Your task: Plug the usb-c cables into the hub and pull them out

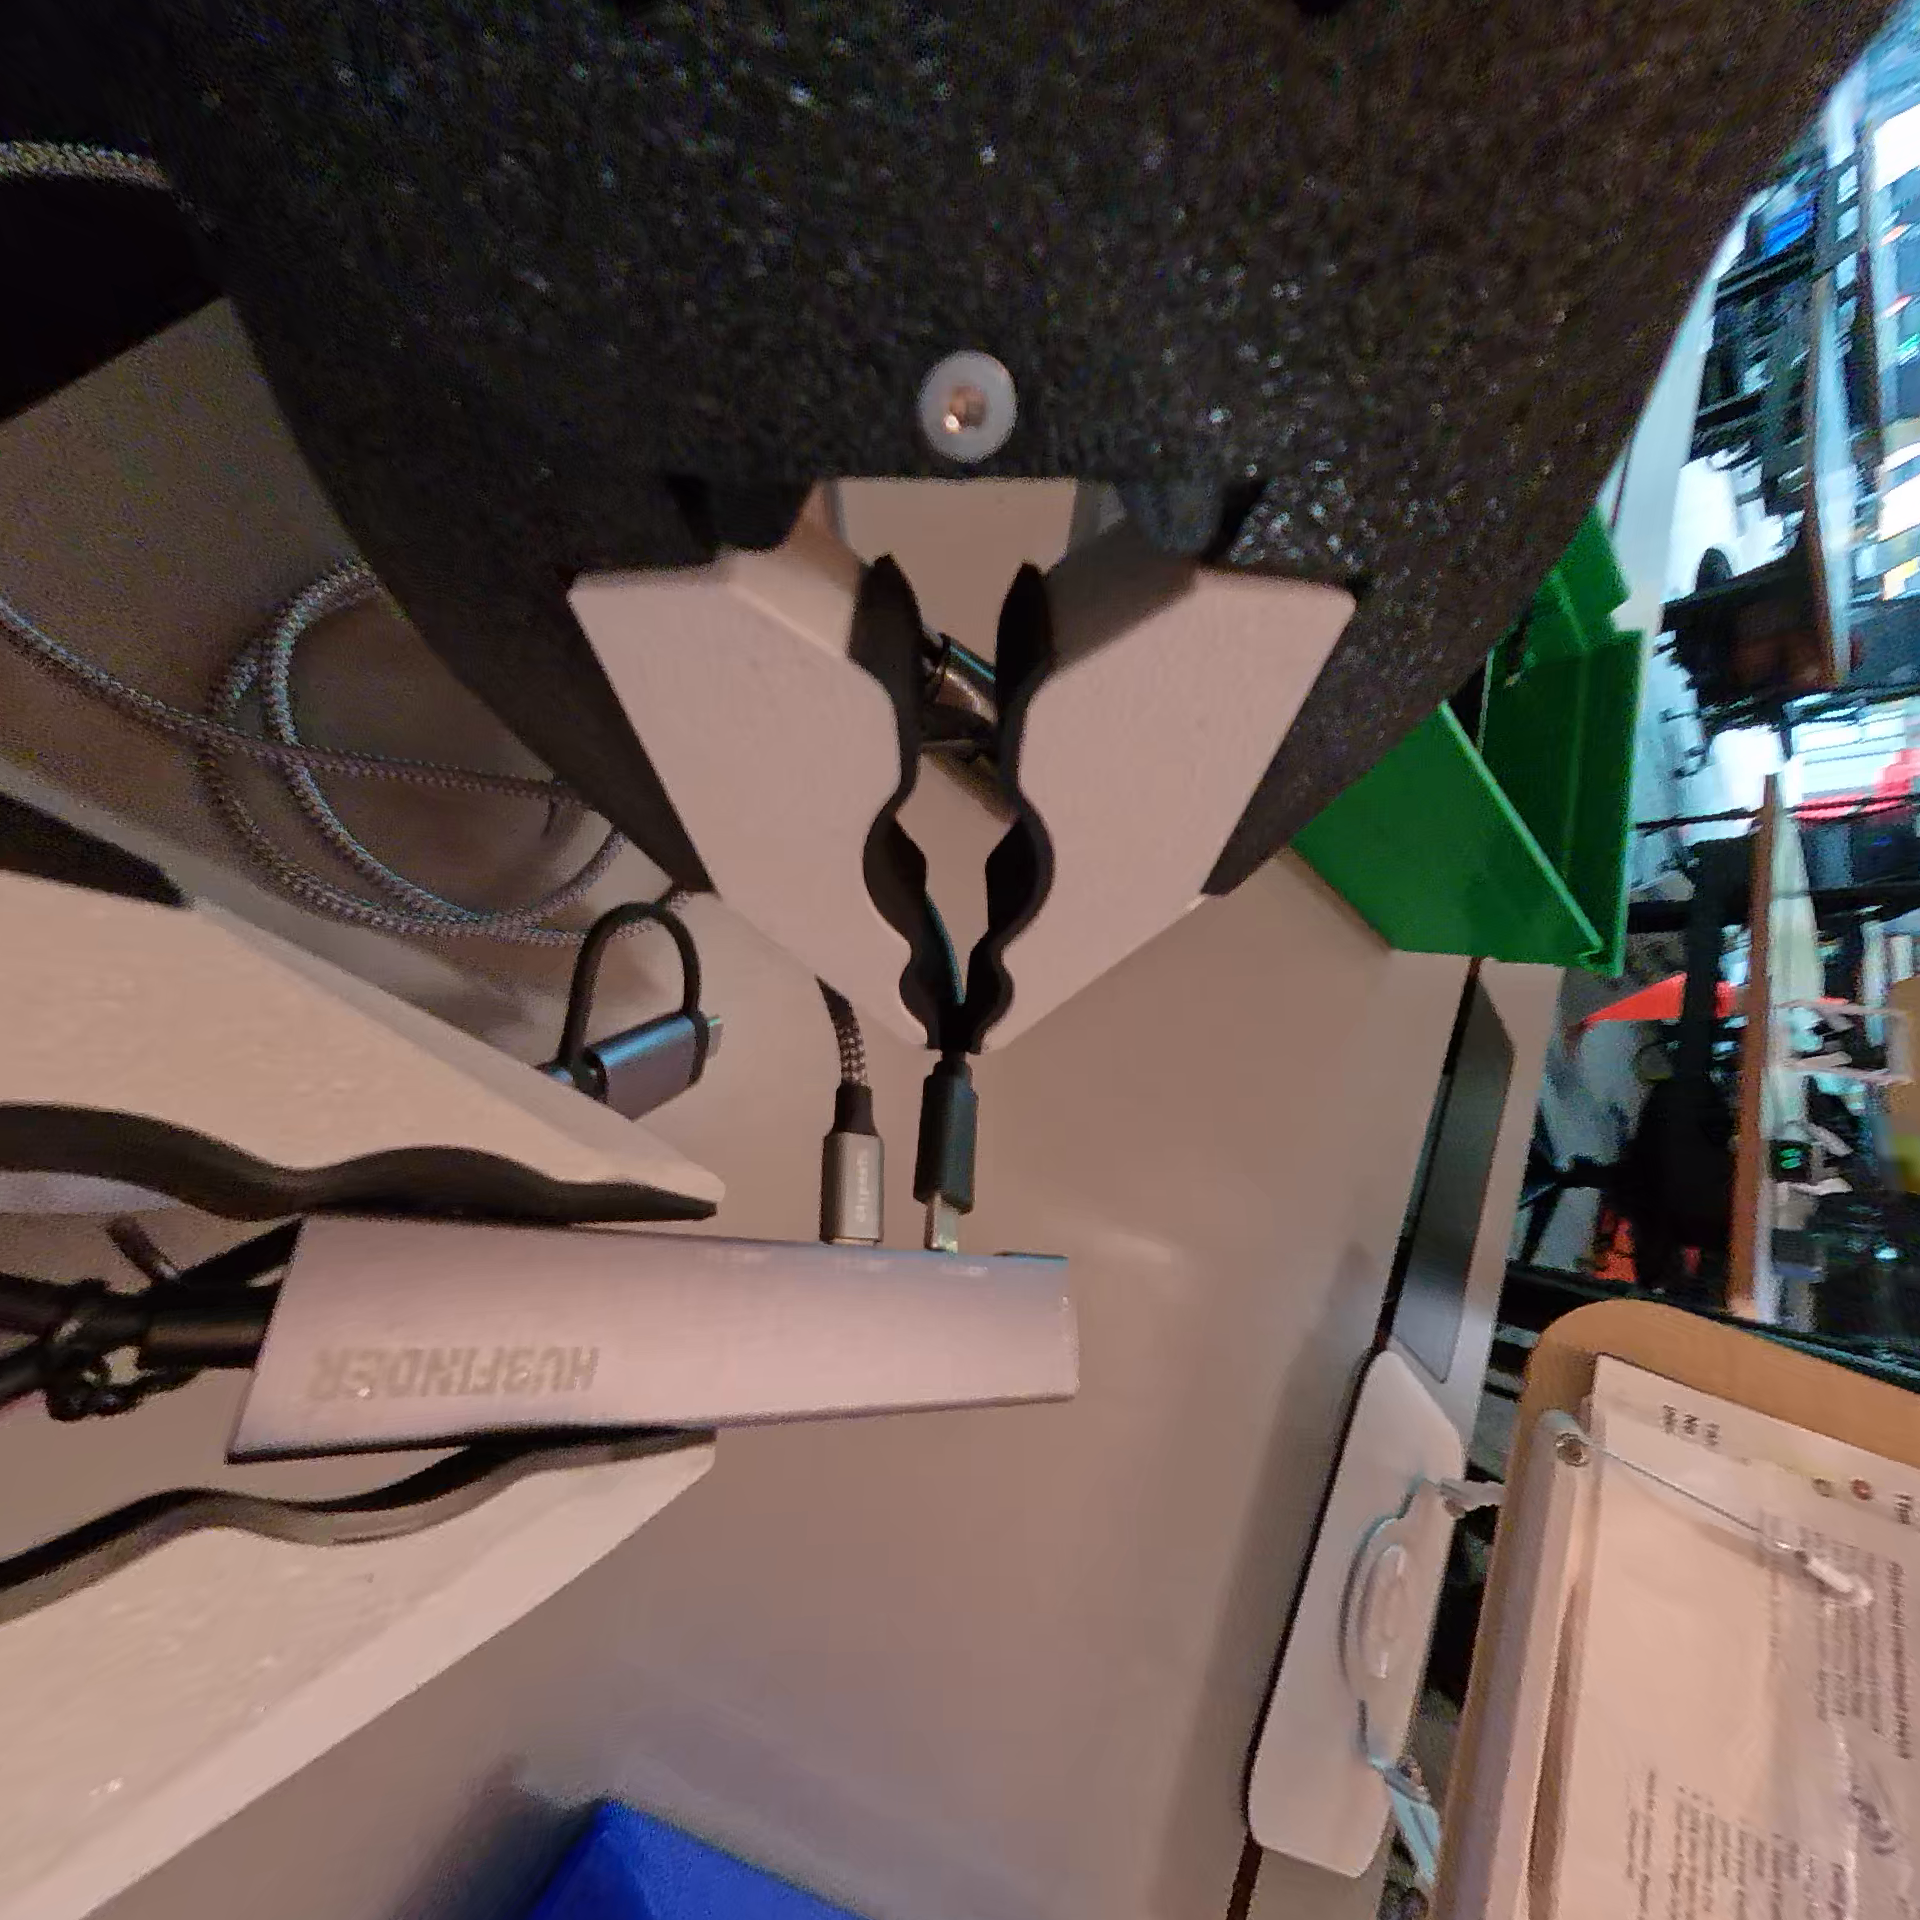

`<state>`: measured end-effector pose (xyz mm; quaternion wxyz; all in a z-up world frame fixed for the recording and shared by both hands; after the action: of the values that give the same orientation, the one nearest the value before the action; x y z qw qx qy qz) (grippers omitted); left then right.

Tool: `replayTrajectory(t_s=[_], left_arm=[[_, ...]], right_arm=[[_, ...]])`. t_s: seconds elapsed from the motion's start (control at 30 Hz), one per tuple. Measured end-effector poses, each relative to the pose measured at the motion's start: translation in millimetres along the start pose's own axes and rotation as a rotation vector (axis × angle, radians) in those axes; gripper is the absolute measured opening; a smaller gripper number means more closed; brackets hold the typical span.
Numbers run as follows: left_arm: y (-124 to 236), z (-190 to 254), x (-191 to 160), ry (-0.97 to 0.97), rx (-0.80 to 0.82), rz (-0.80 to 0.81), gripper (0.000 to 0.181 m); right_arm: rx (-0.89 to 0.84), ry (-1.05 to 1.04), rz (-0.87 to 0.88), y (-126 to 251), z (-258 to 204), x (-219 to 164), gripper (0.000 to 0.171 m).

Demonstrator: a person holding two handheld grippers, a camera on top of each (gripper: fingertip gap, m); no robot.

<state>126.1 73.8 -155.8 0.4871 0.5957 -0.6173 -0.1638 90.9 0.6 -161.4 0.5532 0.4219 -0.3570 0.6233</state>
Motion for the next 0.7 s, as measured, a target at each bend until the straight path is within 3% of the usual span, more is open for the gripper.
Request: replayTrajectory(t_s=[0.33,0.7], left_arm=[[6,2,8,-0.144,0.294,-0.025,0.001],[9,3,4,-0.146,0.346,-0.075,0.001]], right_arm=[[0.015,-0.115,0.003,-1,5,-1,0.024],[0.079,-0.238,0.010,-1,2,-1,0.024]])
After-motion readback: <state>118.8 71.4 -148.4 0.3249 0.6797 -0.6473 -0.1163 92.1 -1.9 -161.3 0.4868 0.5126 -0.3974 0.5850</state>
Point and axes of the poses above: each gripper's, where its closed fingertips meet, y back along the fingers, x out of its top, z = x × y across the jaws, the point moved 5 cm from there along y, back along the fingers, and after that the axes turned 13 degrees about -x, right-handed, at the moved point
